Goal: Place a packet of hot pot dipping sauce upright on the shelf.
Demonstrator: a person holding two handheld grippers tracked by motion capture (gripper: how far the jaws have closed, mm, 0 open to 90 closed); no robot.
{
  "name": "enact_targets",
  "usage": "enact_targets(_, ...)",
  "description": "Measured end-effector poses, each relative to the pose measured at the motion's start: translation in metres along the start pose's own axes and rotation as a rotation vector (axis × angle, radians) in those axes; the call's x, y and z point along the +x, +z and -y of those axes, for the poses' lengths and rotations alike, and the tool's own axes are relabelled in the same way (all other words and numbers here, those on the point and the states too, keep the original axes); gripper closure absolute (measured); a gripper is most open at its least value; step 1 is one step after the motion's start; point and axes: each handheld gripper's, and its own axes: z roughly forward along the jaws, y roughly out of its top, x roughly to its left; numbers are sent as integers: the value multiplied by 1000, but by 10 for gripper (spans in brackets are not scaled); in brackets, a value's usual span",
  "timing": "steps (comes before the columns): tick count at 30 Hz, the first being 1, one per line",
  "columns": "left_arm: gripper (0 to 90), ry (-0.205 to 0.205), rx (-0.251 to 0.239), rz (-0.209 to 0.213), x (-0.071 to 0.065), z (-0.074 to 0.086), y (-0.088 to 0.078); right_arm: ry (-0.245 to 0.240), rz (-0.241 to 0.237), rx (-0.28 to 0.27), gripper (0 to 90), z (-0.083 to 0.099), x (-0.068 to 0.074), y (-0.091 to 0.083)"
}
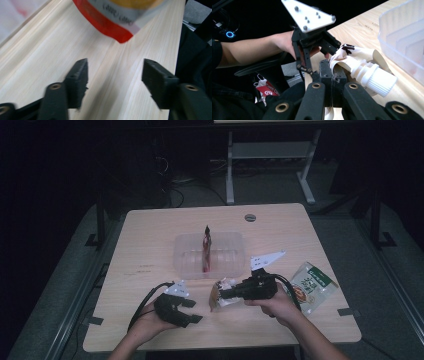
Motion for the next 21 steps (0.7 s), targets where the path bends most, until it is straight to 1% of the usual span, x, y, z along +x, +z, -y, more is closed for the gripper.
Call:
enact_targets(3,291,13,13,-26,1,7,-5,-6,3,1,900,-5,-2,4)
enact_targets(4,264,0,8,-33,0,9,-7,-6,3,0,900,-6,-3,6)
enact_targets(7,232,-15,-6,-50,1,17,-13,-12,12,3,900,-11,-6,10)
enact_targets(10,221,-26,-12,-62,5,19,-17,-15,10,-3,900,-17,-8,13)
enact_targets(11,220,-20,-9,-67,6,19,-18,-15,8,-1,900,-19,-9,14)
enact_targets(14,216,-23,-13,-71,9,19,-19,-24,9,-9,900,-25,-11,18)
enact_targets(15,216,-32,-20,-68,9,20,-19,-28,9,-8,900,-27,-12,19)
enact_targets(17,210,-24,-20,-73,10,21,-19,-27,11,-14,900,-30,-13,21)
enact_targets(18,205,-12,-18,-79,11,21,-19,-32,15,-17,900,-32,-14,22)
enact_targets(19,202,-21,-19,-76,11,22,-18,-34,12,-20,900,-34,-14,23)
enact_targets(21,197,-19,-19,-77,12,22,-17,-40,16,-22,900,-38,-15,26)
